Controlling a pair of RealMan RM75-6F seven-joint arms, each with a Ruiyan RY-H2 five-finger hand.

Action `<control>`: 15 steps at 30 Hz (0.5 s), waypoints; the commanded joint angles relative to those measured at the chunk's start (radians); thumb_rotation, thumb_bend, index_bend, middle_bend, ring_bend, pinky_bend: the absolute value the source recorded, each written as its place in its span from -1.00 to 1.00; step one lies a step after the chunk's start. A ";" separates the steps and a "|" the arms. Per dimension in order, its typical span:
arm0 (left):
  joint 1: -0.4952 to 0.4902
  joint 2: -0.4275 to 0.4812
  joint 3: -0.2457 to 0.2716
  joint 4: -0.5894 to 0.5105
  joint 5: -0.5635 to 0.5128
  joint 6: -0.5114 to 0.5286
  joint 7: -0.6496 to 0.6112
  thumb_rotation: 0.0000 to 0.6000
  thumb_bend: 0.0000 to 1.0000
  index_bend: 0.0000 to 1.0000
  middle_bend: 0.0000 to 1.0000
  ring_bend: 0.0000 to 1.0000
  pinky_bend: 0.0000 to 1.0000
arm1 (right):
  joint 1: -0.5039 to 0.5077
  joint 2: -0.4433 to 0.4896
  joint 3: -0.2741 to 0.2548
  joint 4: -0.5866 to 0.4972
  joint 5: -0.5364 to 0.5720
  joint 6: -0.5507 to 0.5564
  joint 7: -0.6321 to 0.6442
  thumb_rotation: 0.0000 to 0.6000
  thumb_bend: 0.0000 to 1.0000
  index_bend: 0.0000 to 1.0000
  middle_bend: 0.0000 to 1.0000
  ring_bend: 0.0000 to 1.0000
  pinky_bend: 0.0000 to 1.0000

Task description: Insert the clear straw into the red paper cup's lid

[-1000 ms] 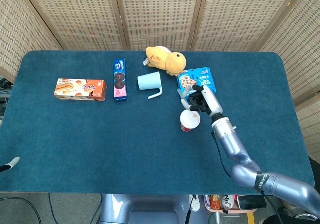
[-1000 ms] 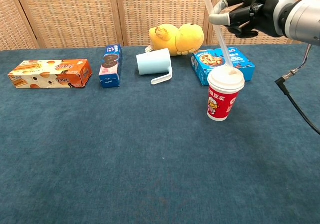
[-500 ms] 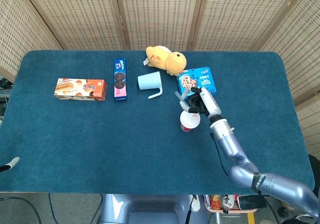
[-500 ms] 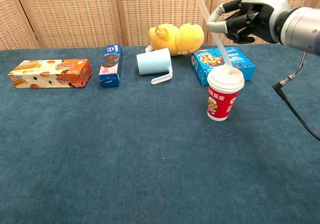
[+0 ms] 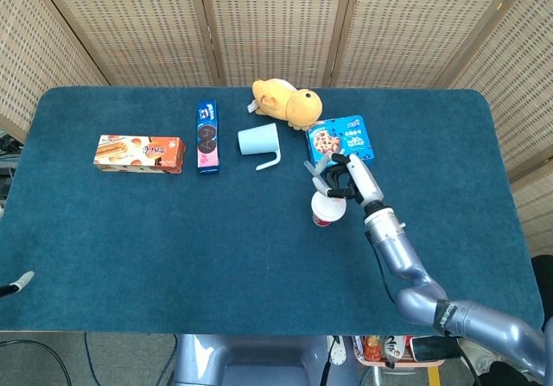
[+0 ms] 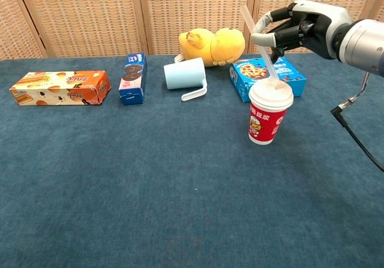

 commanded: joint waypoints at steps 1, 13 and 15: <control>-0.001 0.000 0.000 0.000 0.000 -0.001 0.000 1.00 -0.69 -1.00 -1.00 -1.00 -1.00 | -0.011 -0.005 -0.008 0.015 -0.023 0.000 0.029 1.00 0.10 0.42 0.73 0.53 0.04; -0.001 -0.001 0.002 -0.001 -0.001 -0.004 0.001 1.00 -0.68 -1.00 -1.00 -1.00 -1.00 | -0.036 -0.024 -0.052 0.063 -0.115 0.013 0.101 1.00 0.10 0.42 0.62 0.33 -0.03; -0.001 -0.001 0.002 -0.001 -0.001 -0.004 0.001 1.00 -0.68 -1.00 -1.00 -1.00 -1.00 | -0.038 -0.028 -0.056 0.073 -0.123 0.014 0.109 1.00 0.10 0.42 0.58 0.29 -0.04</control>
